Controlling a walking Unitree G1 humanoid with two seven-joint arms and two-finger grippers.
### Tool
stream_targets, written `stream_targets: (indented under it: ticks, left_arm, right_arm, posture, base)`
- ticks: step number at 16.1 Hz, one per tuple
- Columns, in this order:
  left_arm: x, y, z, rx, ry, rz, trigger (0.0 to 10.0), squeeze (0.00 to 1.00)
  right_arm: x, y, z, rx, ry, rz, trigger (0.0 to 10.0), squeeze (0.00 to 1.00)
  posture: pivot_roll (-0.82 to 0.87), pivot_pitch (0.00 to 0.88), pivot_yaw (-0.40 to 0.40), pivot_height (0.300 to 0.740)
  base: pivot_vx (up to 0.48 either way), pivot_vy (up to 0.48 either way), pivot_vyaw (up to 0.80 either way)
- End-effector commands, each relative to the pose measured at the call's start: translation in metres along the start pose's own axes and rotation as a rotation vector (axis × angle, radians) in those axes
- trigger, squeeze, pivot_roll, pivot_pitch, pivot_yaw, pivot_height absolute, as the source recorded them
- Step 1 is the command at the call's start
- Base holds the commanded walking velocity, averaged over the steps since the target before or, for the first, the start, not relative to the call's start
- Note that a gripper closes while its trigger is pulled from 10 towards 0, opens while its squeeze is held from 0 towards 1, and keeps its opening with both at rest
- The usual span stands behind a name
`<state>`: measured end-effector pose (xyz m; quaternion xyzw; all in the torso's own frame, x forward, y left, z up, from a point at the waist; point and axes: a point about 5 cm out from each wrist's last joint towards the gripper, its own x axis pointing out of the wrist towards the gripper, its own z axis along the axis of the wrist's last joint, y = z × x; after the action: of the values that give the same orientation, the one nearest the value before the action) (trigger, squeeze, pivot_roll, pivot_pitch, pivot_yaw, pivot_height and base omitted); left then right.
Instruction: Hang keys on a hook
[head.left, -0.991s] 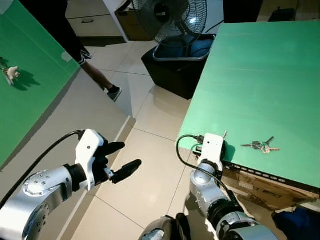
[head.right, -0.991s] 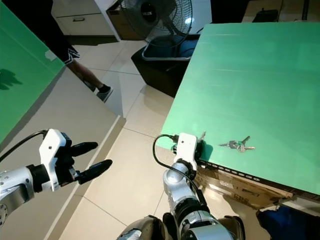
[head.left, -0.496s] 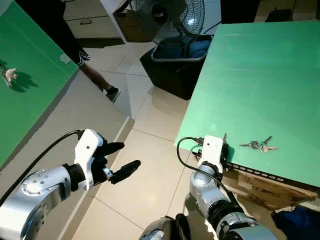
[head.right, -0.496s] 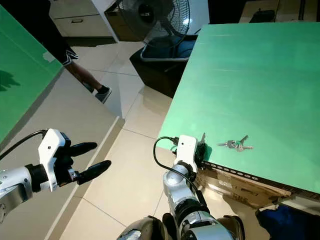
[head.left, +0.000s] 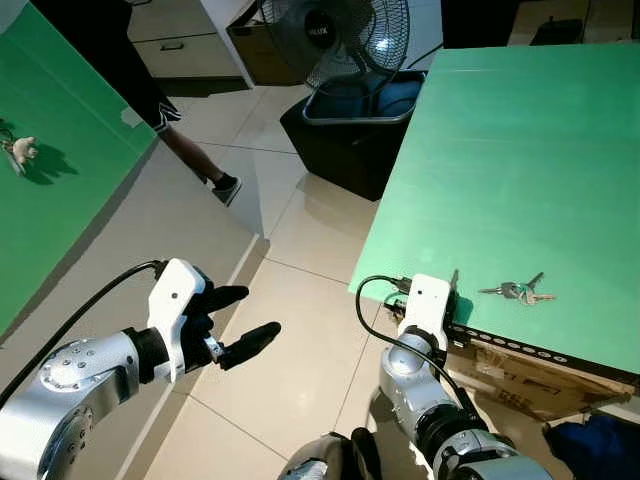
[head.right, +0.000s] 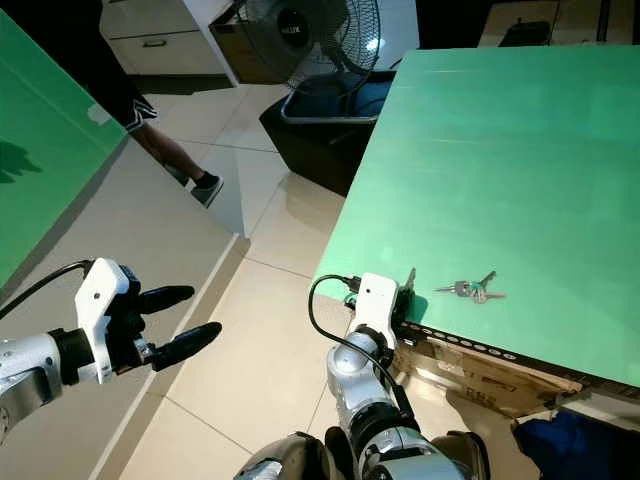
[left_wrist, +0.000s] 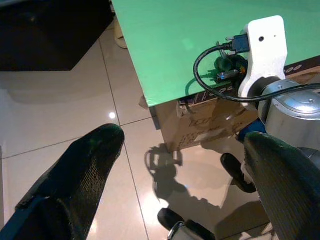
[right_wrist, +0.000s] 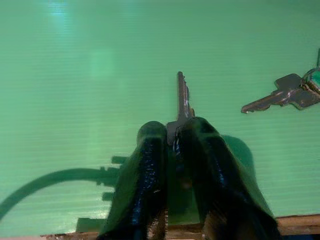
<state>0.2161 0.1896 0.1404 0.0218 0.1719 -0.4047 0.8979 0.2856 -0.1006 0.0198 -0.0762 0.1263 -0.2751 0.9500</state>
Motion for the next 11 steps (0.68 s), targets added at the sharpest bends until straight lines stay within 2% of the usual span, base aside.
stream_targets:
  ticks: [1, 5, 11]
  left_arm:
    - [-0.006, 0.005, -0.001, -0.004, 0.02, 0.029, 10.0, 0.0]
    - [-0.004, 0.005, -0.002, -0.008, 0.019, 0.03, 10.0, 0.0]
    - [0.0, 0.006, -0.002, -0.017, 0.011, 0.036, 10.0, 0.0]
  right_arm:
    - [-0.02, 0.016, -0.008, 0.028, 0.065, 0.039, 0.0, 0.0]
    - [-0.018, 0.017, 0.0, 0.04, 0.018, 0.042, 0.0, 0.0]
    - [-0.01, 0.02, 0.028, 0.044, -0.143, 0.034, 0.0, 0.0]
  posture:
    - [0.06, 0.217, 0.4, 0.727]
    - [0.06, 0.216, 0.4, 0.727]
    - [0.05, 0.211, 0.4, 0.727]
  base:
    - [0.0, 0.0, 0.0]
    - [0.0, 0.0, 0.0]
    - [0.0, 0.0, 0.0]
